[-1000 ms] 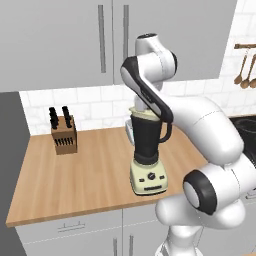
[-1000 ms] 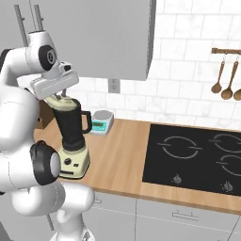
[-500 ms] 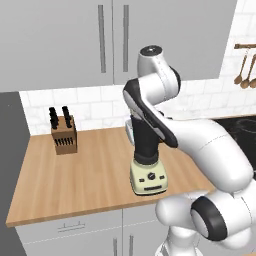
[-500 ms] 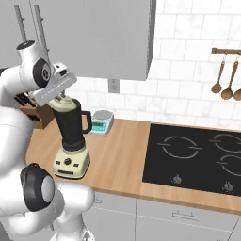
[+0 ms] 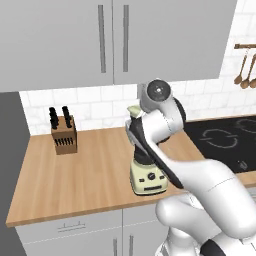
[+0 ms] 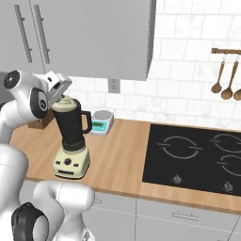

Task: Close the lid blender by securely placing the lid on top.

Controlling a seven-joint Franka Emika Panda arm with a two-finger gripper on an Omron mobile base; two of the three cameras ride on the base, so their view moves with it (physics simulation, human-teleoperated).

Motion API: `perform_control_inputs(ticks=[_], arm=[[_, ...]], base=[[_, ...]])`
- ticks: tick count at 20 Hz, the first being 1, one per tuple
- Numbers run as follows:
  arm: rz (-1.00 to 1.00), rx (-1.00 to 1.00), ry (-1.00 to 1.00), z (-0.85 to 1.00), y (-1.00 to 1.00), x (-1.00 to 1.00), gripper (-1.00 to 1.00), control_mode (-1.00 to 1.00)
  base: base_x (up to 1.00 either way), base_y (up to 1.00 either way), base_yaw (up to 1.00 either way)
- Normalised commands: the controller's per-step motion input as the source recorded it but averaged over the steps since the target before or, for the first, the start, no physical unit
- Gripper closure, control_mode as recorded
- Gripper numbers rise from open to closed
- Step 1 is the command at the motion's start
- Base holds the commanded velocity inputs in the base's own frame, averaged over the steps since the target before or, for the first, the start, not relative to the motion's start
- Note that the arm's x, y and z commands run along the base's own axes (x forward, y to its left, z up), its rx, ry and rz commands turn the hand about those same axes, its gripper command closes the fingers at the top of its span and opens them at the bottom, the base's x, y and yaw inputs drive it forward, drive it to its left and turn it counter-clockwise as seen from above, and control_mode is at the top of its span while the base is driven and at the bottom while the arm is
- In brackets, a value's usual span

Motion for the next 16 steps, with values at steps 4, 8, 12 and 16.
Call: perform_control_inputs(ticks=[4, 8, 12, 16], arm=[[0.0, -0.04, -0.21, 0.0, 0.08, 0.0, 1.0, -1.0], [0.0, -0.06, -0.13, 0.0, 0.11, 0.0, 1.0, -1.0], [0.0, -0.07, -0.05, 0.0, 0.0, 0.0, 1.0, -1.0], [0.0, -0.06, -0.02, 0.0, -0.1, -0.01, 1.0, -1.0]], base=[[0.0, 0.0, 0.0], [0.0, 0.0, 0.0], [0.0, 0.0, 0.0], [0.0, 0.0, 0.0]])
